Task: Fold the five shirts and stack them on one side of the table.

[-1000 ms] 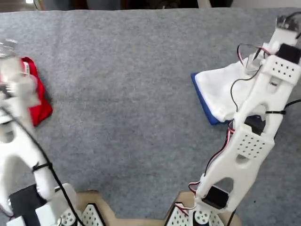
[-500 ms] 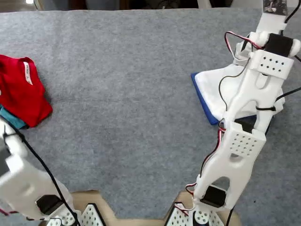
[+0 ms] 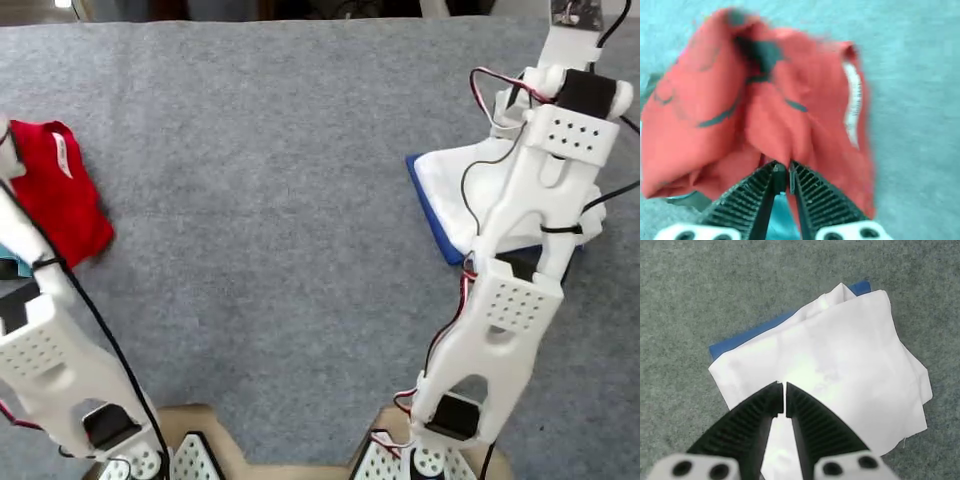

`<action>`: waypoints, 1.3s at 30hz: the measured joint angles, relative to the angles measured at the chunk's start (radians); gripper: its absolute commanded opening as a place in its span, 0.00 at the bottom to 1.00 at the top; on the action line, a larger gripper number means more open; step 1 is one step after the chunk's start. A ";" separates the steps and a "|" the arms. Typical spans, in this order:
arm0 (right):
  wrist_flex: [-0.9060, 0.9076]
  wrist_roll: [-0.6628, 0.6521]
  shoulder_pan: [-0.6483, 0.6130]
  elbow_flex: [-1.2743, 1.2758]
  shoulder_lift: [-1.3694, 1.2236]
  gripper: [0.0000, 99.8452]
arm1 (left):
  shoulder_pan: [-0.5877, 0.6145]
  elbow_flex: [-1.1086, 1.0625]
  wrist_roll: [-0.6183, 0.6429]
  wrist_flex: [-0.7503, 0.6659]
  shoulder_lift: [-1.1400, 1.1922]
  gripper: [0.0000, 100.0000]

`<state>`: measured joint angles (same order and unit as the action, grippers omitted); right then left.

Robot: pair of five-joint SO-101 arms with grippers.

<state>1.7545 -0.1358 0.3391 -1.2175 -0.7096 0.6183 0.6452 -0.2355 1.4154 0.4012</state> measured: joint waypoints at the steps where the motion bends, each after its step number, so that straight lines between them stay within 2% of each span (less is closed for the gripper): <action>1: 0.000 0.000 0.000 0.000 0.000 0.02 | -0.025 0.018 0.000 0.034 -0.015 0.03; 6: 0.000 0.000 0.000 0.000 0.000 0.02 | -0.181 0.048 0.006 0.178 -0.146 0.03; 13: 0.000 0.000 0.000 0.000 0.000 0.02 | -0.451 -0.058 0.006 0.247 -0.370 0.03; 22: 0.000 0.000 0.000 0.000 0.000 0.02 | -0.979 -0.390 -0.023 0.250 -0.749 0.04; 26: 0.000 0.000 0.000 0.000 0.000 0.02 | -1.174 -0.586 -0.041 0.238 -0.844 0.13; 32: 0.000 -0.084 0.000 0.000 0.000 0.02 | -1.223 -0.839 -0.054 0.236 -0.977 0.15; 37: 0.000 -0.137 -0.018 0.000 0.000 0.03 | -1.220 -0.862 -0.091 0.313 -1.220 0.15; 39: 0.000 -0.138 -0.049 0.000 0.000 0.06 | -1.185 -0.862 -0.114 0.328 -1.330 0.15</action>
<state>1.7545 -0.2739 0.2900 -1.2175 -0.7096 -0.5662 -0.2171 -0.3491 1.7438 -0.9291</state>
